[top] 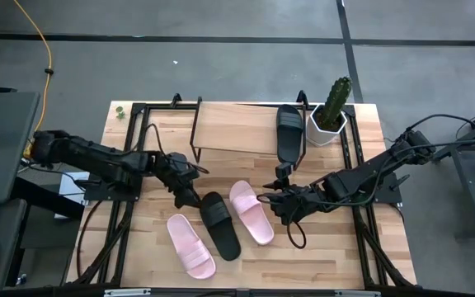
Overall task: Pick and place slides into the shelf
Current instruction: Put the black slide on the shelf
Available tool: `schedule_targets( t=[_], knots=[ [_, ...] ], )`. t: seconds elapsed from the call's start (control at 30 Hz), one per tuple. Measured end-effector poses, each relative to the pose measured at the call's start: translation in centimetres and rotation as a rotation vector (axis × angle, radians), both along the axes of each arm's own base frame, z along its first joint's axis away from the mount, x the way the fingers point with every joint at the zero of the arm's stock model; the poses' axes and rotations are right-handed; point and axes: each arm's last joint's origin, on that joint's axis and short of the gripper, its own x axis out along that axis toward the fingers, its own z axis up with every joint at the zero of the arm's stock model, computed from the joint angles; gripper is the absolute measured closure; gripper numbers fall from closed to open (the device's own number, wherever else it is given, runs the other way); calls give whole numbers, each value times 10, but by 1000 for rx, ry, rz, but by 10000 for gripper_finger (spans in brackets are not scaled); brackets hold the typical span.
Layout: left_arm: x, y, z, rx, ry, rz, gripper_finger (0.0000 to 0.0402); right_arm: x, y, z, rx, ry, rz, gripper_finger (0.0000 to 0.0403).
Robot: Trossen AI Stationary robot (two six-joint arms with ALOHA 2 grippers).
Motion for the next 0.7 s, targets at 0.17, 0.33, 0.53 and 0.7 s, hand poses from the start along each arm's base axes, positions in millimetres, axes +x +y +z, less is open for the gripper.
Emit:
schedule_targets(
  t=[0.17,0.33,0.53,0.7],
  knots=[
    [8,-7,-8,11,3,-26,197,0,0,0,6,-2,-5,288],
    [9,-6,-13,49,26,-12,197,-1,3,0,3,-1,7,288],
    [11,-5,-20,60,57,1,197,-4,8,0,-4,-6,21,288],
    [12,-5,-25,59,79,-1,197,-5,10,0,-9,-13,14,288]
  ],
)
